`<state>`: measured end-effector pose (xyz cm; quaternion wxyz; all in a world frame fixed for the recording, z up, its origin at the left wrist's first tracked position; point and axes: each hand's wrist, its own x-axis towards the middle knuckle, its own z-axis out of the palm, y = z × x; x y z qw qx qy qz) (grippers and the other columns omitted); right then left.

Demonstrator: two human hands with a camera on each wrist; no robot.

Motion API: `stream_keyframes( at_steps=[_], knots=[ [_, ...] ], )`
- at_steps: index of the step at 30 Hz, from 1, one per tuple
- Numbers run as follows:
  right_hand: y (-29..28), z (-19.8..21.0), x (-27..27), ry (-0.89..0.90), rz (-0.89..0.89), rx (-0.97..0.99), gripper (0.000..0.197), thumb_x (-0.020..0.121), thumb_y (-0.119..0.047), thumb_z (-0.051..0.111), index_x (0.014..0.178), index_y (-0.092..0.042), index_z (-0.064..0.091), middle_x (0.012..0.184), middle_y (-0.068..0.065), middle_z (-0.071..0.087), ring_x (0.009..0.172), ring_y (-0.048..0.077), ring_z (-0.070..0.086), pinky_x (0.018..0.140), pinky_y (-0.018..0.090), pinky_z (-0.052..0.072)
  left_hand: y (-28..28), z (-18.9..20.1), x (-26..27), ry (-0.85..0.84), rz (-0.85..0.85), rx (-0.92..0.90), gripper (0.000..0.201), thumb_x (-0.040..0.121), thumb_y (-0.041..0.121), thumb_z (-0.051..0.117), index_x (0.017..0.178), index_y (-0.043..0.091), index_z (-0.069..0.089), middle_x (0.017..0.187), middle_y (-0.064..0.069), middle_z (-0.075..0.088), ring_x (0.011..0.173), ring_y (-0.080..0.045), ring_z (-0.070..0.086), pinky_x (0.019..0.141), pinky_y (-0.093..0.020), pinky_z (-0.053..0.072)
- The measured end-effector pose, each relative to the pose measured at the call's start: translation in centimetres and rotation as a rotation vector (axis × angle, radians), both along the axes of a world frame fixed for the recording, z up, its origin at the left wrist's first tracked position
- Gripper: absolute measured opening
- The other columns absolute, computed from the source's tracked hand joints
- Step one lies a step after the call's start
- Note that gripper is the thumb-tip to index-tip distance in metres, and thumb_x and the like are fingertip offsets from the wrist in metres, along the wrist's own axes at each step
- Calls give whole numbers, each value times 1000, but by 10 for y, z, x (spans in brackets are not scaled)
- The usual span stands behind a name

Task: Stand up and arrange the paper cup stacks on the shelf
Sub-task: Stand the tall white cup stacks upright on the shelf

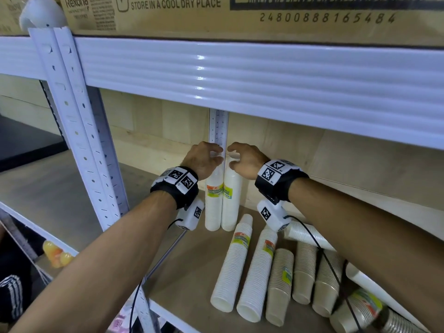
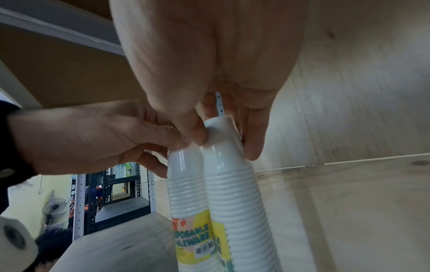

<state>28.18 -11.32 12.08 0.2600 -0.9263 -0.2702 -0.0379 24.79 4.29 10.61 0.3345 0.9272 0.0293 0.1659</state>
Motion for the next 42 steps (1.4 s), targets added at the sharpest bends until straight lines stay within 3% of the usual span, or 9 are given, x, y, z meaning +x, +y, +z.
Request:
stream_keyframes(
  at_steps=[3,7,12,17,24,31,34,38,42],
  knots=[
    [0,0,2,-14,-59,26,39,89,-32,65,124,-16,57,132,4,58,117,23,57,82,24,40,0,1,1,-2,8,5,32,93,21,59,124,20,66,133,-5,62,118,-23,59,91,-21,42],
    [0,-2,4,3,-54,29,35,92,-24,61,125,-17,58,134,4,57,119,22,56,82,22,37,-3,1,0,0,4,4,33,93,20,58,125,20,65,133,-5,62,118,-22,59,89,-20,41],
    [-1,1,6,76,-44,7,46,91,-17,58,135,-23,50,141,0,50,125,19,51,86,22,36,-5,1,-1,-8,2,5,34,92,20,58,126,20,65,133,-4,62,119,-21,57,90,-19,40],
    [0,2,7,37,-102,-13,56,89,-34,66,138,-14,47,140,5,49,124,24,51,86,26,38,-5,2,-2,-1,3,13,35,92,19,58,126,20,65,135,-4,61,120,-22,57,93,-22,42],
    [0,4,8,53,-77,-59,49,93,-18,57,141,-14,45,145,4,45,130,22,47,90,24,38,-5,1,-2,12,-11,11,35,92,20,58,127,20,65,135,-5,60,122,-22,57,94,-23,42],
    [-5,2,7,96,-120,-9,62,90,-22,62,147,-16,37,150,3,40,132,23,45,89,24,37,-7,4,-7,18,-25,52,34,93,23,57,126,23,63,135,-4,61,122,-24,57,101,-31,47],
    [-11,2,4,116,-141,21,69,87,-24,65,148,-16,35,148,4,42,129,22,48,86,23,38,-6,6,-10,14,-23,65,36,94,24,58,129,21,61,136,-5,60,123,-24,56,102,-32,45],
    [-23,4,-2,137,-171,47,73,83,-30,70,146,-16,36,138,8,52,119,24,55,84,27,43,-5,12,-18,-24,-10,124,41,92,28,61,132,21,59,131,-7,60,119,-24,56,92,-27,43],
    [-42,9,-15,137,-210,38,75,83,-34,72,146,-14,36,138,9,51,120,25,54,85,28,43,-7,22,-29,-69,-19,96,44,93,31,62,136,21,55,135,-5,57,121,-21,54,95,-25,41]
  ],
)
